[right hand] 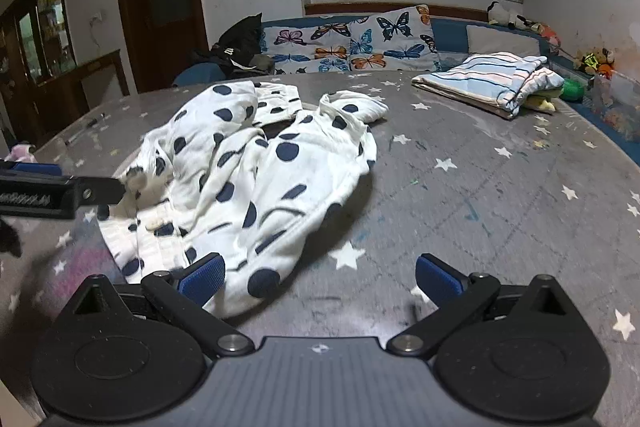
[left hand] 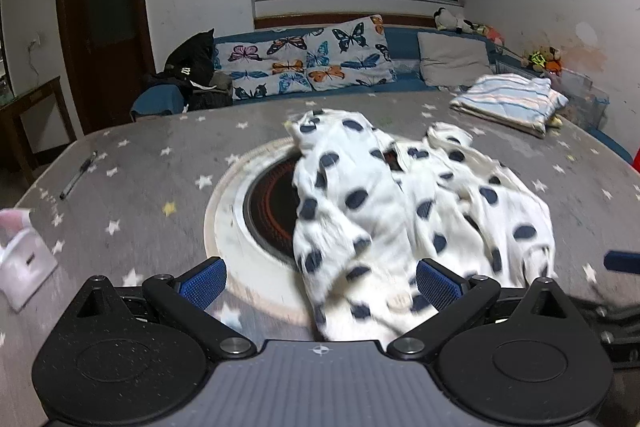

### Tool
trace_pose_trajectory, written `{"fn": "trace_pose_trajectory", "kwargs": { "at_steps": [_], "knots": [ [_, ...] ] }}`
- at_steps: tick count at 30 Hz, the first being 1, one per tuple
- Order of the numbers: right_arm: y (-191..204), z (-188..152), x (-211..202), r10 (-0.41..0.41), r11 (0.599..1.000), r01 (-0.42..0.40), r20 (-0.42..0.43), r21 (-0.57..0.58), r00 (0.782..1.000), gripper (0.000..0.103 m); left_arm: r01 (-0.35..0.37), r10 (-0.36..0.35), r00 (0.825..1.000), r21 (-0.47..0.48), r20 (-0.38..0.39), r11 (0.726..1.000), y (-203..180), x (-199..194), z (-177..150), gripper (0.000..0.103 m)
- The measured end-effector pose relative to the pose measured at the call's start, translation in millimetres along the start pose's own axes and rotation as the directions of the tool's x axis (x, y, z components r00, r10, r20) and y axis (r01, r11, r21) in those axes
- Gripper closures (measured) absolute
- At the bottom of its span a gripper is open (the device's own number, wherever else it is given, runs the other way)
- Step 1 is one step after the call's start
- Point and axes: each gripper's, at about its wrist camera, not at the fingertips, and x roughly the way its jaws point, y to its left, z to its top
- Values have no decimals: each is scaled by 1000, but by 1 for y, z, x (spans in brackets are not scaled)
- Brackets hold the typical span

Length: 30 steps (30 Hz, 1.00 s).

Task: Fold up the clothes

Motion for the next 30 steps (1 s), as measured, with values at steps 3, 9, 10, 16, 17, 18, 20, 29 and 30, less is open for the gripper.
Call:
{"fn": "trace_pose_trajectory", "kwargs": {
  "at_steps": [3, 9, 10, 16, 17, 18, 20, 29, 30],
  "knots": [
    [-1, 4, 4, 10, 1000, -10, -3, 4, 1000, 2, 2, -2, 1000, -2, -4, 1000, 2, 10, 11, 1],
    [-2, 9, 15, 48, 998, -47, -28, 28, 998, 8, 9, -9, 999, -1, -37, 1000, 3, 34, 25, 3],
    [-3, 10, 17, 58, 998, -57, -33, 35, 998, 9, 13, -13, 999, -2, -43, 1000, 3, 38, 27, 4],
    [-2, 11, 28, 94, 995, -91, -63, 50, 994, 19, 76, -82, 988, -56, -131, 996, 13, 64, 31, 30],
    [-2, 11, 29, 102, 994, -99, -66, 54, 993, 22, 89, -97, 985, -62, -143, 994, 15, 66, 31, 38],
    [-2, 11, 31, 111, 993, -107, -68, 58, 991, 24, 102, -111, 982, -68, -155, 992, 16, 69, 30, 47],
    [-2, 11, 33, 123, 991, -118, -75, 65, 990, 30, 118, -130, 977, -77, -171, 990, 19, 73, 29, 57],
    [-5, 12, 33, 162, 983, -154, -82, 97, 983, 44, 167, -185, 961, -105, -205, 980, 31, 77, 25, 86],
    [-5, 11, 32, 169, 982, -161, -84, 97, 982, 46, 169, -187, 961, -106, -202, 980, 32, 75, 25, 88]
  ]
}}
